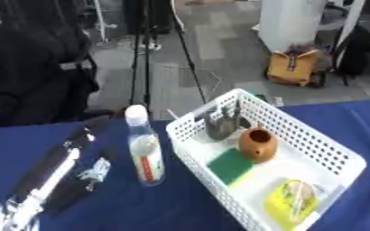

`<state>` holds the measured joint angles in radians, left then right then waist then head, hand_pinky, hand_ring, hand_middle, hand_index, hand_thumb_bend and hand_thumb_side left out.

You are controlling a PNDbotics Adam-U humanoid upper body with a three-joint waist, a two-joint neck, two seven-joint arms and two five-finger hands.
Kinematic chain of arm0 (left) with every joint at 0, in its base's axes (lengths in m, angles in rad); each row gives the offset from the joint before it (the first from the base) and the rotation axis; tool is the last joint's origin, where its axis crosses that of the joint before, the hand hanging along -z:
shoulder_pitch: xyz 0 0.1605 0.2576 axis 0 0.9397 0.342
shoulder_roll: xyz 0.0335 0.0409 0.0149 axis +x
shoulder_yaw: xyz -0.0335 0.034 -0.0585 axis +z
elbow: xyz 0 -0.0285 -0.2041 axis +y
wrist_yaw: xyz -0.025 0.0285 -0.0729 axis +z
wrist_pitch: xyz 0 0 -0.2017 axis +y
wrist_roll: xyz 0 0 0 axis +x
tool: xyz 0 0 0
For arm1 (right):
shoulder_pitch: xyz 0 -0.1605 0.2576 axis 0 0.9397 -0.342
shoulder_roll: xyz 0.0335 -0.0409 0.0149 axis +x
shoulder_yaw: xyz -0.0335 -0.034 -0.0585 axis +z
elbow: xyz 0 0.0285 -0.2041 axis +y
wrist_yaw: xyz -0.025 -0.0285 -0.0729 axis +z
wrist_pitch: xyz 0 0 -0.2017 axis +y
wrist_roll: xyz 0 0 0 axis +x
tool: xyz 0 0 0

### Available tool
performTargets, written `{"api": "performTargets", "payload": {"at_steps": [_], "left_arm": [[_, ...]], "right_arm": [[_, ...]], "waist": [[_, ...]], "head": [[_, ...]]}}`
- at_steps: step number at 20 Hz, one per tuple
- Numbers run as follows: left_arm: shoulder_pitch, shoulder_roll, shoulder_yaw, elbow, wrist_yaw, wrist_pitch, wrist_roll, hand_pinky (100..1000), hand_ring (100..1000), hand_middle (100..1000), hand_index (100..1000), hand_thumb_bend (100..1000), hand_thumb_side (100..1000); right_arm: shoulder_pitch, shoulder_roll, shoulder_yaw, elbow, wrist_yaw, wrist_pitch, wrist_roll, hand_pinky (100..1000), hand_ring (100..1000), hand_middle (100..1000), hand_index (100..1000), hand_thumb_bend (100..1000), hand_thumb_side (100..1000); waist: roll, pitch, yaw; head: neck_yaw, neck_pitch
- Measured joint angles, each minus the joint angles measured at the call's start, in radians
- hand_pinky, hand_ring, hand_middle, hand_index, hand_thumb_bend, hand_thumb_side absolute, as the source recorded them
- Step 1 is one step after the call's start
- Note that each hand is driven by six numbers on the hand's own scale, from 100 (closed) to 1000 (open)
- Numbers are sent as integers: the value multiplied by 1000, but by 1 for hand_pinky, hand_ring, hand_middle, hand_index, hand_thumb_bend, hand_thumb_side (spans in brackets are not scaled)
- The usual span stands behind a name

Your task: Pick up objects on the table and place them in the box.

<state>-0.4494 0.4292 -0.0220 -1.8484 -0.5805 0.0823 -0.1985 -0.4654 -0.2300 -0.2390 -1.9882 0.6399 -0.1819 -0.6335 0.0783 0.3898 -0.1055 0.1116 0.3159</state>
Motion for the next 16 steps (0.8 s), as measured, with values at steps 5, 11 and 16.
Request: {"api": "performTargets", "payload": {"at_steps": [5, 11, 16], "left_arm": [[-8, -23, -6, 33, 35, 43, 59, 1000, 1000, 1000, 1000, 172, 1000], [-18, -60, -18, 50, 68, 73, 92, 1000, 1000, 1000, 1000, 171, 1000], [-35, -83, -17, 57, 91, 49, 71, 891, 978, 986, 1000, 170, 1000]], "right_arm": [[0, 5, 1, 0, -2, -1, 1, 647, 554, 635, 737, 100, 814], [0, 5, 5, 0, -5, -4, 2, 647, 552, 631, 730, 100, 812], [0, 6, 5, 0, -7, -6, 4, 647, 552, 628, 726, 100, 810]], "waist": [[-3, 0, -1], [-6, 0, -1], [-6, 0, 0]], "head": [[0, 0], [1, -1], [1, -1]]}}
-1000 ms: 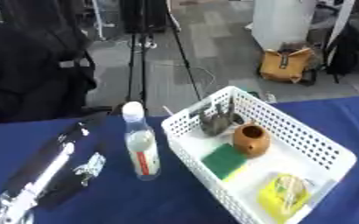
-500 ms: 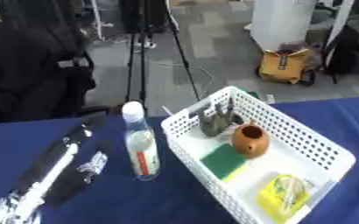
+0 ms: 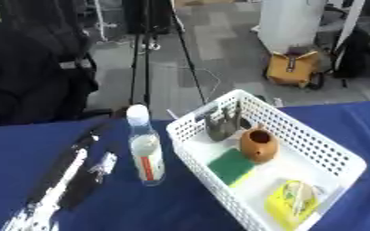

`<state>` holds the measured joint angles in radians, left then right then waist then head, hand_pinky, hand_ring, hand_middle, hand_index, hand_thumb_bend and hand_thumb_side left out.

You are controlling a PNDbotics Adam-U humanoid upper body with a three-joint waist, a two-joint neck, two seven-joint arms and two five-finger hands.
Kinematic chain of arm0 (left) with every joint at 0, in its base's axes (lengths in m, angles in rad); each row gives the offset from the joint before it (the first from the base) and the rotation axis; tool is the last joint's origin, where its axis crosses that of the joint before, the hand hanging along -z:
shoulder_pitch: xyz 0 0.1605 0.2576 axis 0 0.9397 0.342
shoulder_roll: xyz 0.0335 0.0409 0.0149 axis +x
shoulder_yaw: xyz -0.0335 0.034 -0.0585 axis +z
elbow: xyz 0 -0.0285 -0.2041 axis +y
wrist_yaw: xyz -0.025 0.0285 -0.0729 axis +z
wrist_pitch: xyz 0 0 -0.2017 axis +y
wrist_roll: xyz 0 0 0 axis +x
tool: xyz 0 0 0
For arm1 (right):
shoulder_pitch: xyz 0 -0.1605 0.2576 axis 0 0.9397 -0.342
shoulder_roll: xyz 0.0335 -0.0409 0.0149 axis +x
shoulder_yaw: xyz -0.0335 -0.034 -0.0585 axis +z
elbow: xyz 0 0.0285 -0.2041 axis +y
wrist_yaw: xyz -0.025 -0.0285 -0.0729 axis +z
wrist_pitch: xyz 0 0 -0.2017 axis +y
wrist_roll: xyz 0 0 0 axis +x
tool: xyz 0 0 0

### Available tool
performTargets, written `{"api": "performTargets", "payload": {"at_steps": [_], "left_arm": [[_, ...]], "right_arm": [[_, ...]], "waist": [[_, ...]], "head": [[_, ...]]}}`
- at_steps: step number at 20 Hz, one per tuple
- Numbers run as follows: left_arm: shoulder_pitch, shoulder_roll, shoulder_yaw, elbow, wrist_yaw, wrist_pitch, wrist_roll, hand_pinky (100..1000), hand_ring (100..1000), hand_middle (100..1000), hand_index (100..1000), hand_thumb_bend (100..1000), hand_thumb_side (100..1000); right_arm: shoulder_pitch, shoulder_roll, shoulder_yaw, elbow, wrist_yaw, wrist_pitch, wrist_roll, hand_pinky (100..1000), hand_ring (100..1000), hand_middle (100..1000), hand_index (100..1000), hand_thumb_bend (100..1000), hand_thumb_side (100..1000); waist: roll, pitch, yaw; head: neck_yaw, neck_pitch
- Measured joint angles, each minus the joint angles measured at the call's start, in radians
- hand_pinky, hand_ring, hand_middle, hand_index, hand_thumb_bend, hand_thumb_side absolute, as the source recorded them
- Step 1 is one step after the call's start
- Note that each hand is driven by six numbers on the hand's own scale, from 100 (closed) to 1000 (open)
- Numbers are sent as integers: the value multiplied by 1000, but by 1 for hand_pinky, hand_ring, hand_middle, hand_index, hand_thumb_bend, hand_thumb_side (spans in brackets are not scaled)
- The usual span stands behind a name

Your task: Pick up objects on the table and place them in the box.

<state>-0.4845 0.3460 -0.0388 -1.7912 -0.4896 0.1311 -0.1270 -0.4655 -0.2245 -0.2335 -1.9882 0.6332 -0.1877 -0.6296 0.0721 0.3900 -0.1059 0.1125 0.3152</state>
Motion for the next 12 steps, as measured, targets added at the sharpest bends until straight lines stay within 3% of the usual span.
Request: {"api": "performTargets", "payload": {"at_steps": [4, 7, 12], "left_arm": [[-13, -25, 12, 22, 78, -66, 24, 881, 960, 960, 1000, 191, 998], [-16, -43, 24, 61, 160, -146, 98, 891, 969, 955, 1000, 227, 963], [-18, -61, 30, 136, 263, -265, 197, 885, 987, 982, 1000, 278, 997]], "right_arm": [[0, 0, 0, 0, 0, 0, 0, 648, 551, 624, 722, 100, 810], [-1, 0, 0, 0, -1, 0, 0, 648, 548, 620, 718, 100, 810], [-1, 1, 0, 0, -1, -1, 1, 648, 546, 618, 715, 100, 809]], "waist": [[0, 0, 0], [-3, 2, -3], [-7, 7, -5]], "head": [[0, -1], [0, -2], [-1, -10]]}}
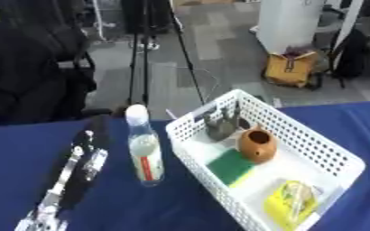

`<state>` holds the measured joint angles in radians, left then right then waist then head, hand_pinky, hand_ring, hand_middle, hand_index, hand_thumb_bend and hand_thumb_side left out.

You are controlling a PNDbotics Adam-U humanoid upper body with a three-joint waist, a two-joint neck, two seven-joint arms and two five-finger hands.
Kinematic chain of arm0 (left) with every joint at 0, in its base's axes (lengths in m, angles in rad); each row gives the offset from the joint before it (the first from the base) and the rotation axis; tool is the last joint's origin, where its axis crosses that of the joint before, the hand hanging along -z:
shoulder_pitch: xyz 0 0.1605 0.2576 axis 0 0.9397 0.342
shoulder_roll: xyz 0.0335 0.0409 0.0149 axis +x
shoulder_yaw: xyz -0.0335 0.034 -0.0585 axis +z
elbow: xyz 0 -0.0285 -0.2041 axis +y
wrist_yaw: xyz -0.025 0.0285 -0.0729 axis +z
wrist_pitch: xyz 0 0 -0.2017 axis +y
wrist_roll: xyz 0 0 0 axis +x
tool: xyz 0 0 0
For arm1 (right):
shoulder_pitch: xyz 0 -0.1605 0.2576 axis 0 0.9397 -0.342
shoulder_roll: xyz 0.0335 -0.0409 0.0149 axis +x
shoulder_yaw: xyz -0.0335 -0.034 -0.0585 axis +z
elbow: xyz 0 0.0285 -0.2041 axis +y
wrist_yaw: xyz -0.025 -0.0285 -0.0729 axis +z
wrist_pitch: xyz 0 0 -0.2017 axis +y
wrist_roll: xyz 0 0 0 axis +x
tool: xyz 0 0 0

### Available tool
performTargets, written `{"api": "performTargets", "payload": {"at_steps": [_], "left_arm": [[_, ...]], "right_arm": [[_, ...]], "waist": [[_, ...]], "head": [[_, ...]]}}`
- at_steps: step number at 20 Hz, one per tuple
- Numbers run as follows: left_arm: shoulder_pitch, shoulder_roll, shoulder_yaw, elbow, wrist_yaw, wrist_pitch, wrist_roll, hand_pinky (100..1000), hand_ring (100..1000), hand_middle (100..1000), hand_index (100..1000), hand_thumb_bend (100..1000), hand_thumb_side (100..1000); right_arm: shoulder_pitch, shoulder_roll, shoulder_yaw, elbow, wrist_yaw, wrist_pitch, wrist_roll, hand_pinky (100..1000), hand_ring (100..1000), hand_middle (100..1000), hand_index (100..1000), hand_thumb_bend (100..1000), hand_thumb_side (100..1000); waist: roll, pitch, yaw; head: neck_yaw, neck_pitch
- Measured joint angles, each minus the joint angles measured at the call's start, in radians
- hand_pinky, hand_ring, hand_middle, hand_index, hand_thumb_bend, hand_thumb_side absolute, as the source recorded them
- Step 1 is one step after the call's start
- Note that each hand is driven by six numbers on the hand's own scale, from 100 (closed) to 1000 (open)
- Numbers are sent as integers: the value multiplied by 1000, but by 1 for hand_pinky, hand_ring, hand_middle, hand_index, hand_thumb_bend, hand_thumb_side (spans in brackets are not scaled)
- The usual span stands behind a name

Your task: Pick up objects on the table and place them in the box.

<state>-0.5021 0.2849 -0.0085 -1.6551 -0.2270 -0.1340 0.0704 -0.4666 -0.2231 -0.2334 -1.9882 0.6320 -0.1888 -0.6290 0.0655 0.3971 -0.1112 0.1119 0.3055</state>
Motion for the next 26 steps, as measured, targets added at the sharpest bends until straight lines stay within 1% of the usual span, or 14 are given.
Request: {"api": "performTargets", "payload": {"at_steps": [2, 4, 5, 7, 12, 13, 14, 15, 16, 17, 20, 22, 26], "left_arm": [[-1, -7, 0, 21, 21, -30, 6, 886, 996, 993, 1000, 278, 1000], [-1, -10, 1, 36, 31, -49, -5, 890, 1000, 1000, 1000, 278, 1000], [-1, -13, 1, 42, 34, -55, -12, 887, 1000, 1000, 1000, 292, 1000], [-3, -15, 7, 51, 38, -60, -22, 879, 999, 998, 1000, 307, 1000], [-9, -27, 19, 66, 55, -57, -29, 868, 986, 981, 1000, 306, 1000], [-9, -29, 20, 69, 58, -57, -29, 860, 965, 960, 1000, 276, 1000], [-9, -32, 22, 71, 60, -56, -29, 860, 965, 960, 1000, 276, 1000], [-10, -32, 24, 73, 61, -56, -30, 865, 951, 943, 1000, 235, 1000], [-11, -32, 25, 76, 58, -54, -29, 865, 951, 943, 1000, 235, 1000], [-12, -32, 26, 77, 51, -50, -28, 873, 958, 946, 1000, 217, 1000], [-19, -32, 26, 83, 2, -28, -29, 912, 1000, 980, 1000, 194, 1000], [-26, -32, 26, 86, -38, -10, -36, 929, 1000, 1000, 1000, 195, 1000], [-44, -32, 25, 89, -107, 26, -65, 954, 1000, 1000, 1000, 187, 1000]], "right_arm": [[0, 0, 0, 0, 0, 0, 0, 648, 545, 618, 714, 100, 809], [0, 2, 0, 0, -1, -1, 1, 648, 545, 617, 713, 100, 809], [0, 2, 0, 0, -1, -1, 1, 647, 544, 617, 712, 100, 809], [0, 5, 0, 0, -2, -2, 2, 647, 543, 616, 712, 100, 809], [0, 7, 0, 0, -4, -4, 4, 647, 539, 615, 711, 100, 811], [0, 7, 0, 0, -5, -4, 4, 647, 538, 614, 711, 100, 812], [0, 7, 0, 0, -6, -4, 4, 647, 538, 614, 711, 100, 812], [0, 7, 0, 0, -6, -4, 4, 647, 538, 614, 711, 100, 812], [0, 7, 0, 0, -7, -4, 4, 647, 538, 614, 711, 100, 812], [0, 7, 0, 0, -8, -4, 4, 647, 537, 614, 711, 100, 812], [0, 8, 0, 0, -9, -4, 5, 647, 537, 613, 710, 100, 812], [0, 8, 0, 0, -9, -4, 5, 647, 536, 612, 709, 100, 813], [0, 8, 0, 0, -10, -7, 8, 646, 534, 610, 708, 100, 813]], "waist": [[-1, 2, -1], [-3, 5, -3], [-4, 6, -3], [-5, 6, -4], [-5, 11, -5], [-5, 11, -5], [-4, 11, -6], [-3, 11, -6], [-2, 11, -6], [-1, 12, -6], [1, 12, -6], [1, 12, -7], [3, 12, -10]], "head": [[0, -1], [0, -4], [-1, -4], [-1, -7], [-1, -9], [-1, -9], [-1, -9], [-2, -9], [-2, -9], [-2, -9], [-3, -10], [-3, -10], [-4, -14]]}}
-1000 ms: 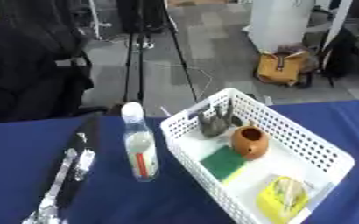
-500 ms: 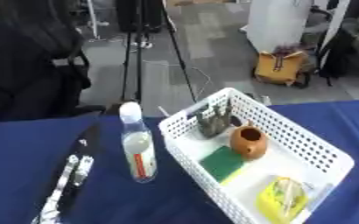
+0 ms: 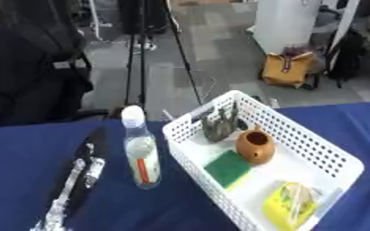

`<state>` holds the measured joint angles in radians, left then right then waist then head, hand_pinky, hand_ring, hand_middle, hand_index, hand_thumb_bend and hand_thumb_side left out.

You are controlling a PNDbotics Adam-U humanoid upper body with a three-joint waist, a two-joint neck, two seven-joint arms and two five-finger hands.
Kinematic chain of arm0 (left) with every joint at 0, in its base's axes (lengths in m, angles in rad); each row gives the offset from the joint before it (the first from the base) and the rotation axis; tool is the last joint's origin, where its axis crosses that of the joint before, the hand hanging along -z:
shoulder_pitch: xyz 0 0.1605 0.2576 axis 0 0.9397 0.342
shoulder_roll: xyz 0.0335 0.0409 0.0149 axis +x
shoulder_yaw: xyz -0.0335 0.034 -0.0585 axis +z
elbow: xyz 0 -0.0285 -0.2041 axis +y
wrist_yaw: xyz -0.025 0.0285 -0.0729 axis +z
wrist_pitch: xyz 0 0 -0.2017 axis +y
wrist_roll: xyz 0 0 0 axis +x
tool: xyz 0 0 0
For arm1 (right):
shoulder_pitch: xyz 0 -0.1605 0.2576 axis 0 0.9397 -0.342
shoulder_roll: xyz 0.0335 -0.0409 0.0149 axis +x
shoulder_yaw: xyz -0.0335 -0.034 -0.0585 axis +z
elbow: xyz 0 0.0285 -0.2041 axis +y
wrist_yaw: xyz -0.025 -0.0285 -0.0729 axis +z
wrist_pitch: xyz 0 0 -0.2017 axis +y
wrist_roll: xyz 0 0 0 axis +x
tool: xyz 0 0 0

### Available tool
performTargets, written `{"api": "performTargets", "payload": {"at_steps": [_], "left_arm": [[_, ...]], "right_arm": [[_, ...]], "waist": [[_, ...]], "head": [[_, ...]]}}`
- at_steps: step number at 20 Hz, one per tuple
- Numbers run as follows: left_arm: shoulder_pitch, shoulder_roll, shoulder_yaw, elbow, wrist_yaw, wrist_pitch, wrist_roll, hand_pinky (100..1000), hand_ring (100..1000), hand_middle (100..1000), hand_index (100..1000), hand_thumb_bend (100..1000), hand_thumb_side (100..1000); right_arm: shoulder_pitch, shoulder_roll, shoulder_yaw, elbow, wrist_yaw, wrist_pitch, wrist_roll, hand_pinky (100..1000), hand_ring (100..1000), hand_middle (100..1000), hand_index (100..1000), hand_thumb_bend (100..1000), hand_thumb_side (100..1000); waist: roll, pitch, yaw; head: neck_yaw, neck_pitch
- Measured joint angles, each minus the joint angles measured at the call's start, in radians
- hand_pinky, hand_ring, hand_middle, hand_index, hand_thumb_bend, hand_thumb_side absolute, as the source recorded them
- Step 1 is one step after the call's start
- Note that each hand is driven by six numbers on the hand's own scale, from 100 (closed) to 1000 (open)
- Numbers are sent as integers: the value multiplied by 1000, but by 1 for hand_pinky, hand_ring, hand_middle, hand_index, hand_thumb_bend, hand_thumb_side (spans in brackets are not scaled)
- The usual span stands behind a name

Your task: Pick up objects on the table and place them in the box.

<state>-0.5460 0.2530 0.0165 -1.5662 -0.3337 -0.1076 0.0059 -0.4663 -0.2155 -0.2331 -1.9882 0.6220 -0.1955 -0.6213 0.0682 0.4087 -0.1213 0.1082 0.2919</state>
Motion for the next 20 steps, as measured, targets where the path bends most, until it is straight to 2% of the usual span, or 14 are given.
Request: {"api": "performTargets", "payload": {"at_steps": [9, 20], "left_arm": [[-29, 0, -1, 0, -107, 52, -25, 986, 1000, 1000, 1000, 170, 1000], [-53, 0, -7, 0, -167, 102, -76, 1000, 1000, 1000, 1000, 166, 1000]], "right_arm": [[1, 0, 0, 0, -5, -1, 4, 645, 532, 608, 707, 100, 814], [3, 0, 6, 0, -12, -2, 9, 644, 530, 604, 703, 100, 815]], "waist": [[4, 0, -1], [4, 0, -1]], "head": [[0, -3], [0, -3]]}}
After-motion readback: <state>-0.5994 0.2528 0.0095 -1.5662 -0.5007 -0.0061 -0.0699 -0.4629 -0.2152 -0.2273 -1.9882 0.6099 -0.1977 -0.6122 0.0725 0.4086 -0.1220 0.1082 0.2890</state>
